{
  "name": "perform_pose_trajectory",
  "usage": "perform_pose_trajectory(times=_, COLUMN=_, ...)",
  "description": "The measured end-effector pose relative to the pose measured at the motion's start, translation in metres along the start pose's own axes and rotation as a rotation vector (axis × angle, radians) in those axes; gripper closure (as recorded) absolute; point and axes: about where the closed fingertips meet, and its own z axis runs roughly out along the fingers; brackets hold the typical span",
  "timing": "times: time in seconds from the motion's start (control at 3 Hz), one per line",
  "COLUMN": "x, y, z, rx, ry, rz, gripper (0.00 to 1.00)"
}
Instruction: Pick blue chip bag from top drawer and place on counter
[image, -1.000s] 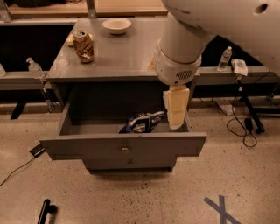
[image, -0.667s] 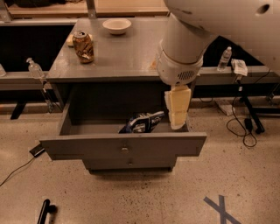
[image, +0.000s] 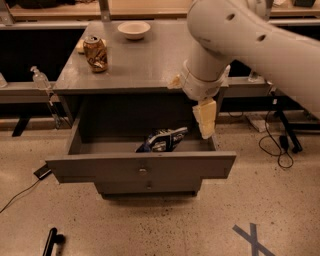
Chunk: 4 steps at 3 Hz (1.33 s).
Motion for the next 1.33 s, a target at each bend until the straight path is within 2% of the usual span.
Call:
perform_pose_trajectory(times=0.33, x=0.015, y=-0.019, z=0.041, rx=-0.03, ry=-0.017, rz=-0.14, gripper=0.0)
perform_pose_trajectory(times=0.67, x=0.021, y=-0.022, z=0.09, rx=-0.09, ry=-0.078, rz=-0.258, gripper=0.0)
perform_pose_trajectory(times=1.0, x=0.017, y=-0.019, z=0.134, rx=-0.13, ry=-0.156, rz=-0.331, gripper=0.0)
perform_pose_trajectory(times=1.33, x=0.009, y=-0.016, z=0.173, rx=-0.145, ry=-0.21, rz=-0.386, gripper=0.25)
